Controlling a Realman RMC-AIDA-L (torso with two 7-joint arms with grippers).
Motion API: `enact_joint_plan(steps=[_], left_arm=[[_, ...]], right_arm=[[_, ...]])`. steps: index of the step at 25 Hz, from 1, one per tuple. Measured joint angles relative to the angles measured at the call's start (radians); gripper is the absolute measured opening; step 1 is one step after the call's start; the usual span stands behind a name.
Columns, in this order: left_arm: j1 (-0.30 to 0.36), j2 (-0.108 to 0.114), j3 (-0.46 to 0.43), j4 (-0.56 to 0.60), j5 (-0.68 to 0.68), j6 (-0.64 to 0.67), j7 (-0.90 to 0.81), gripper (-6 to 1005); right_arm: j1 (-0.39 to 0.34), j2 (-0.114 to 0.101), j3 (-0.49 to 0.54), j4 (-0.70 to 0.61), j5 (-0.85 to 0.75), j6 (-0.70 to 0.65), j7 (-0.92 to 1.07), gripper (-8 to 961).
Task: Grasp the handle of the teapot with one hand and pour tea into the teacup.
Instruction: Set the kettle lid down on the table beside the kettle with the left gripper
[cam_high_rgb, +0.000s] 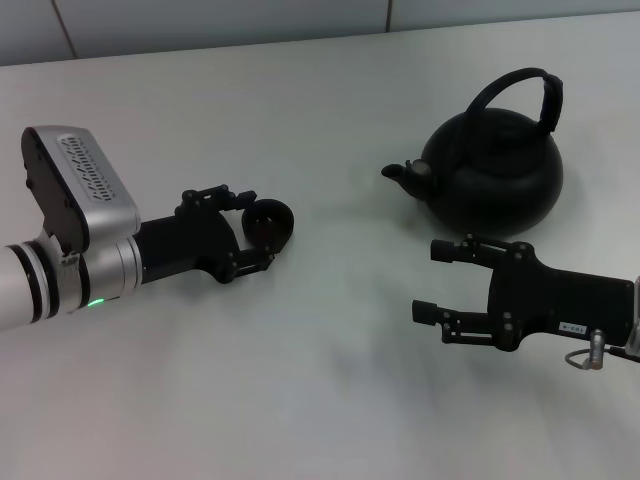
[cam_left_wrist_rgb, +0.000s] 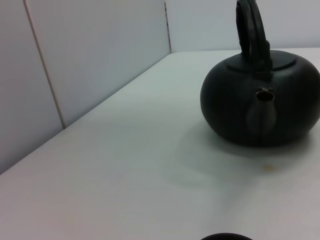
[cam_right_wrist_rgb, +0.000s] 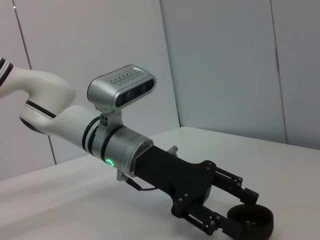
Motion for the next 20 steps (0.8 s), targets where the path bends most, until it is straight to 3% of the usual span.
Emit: enact_joint_plan(steps=[16, 20], left_arm=[[0.006, 0.0, -0.008, 0.009, -0.005, 0.039, 0.002, 850], [0.064, 0.001, -0.009, 0.062, -0.005, 0.076, -0.004, 859]], right_arm=[[0.008, 0.002, 0.0, 0.002, -0.002, 0.0, 0.0, 816], [0.0, 0.002, 0.01, 0.002, 0.008, -0.015, -0.003, 816]])
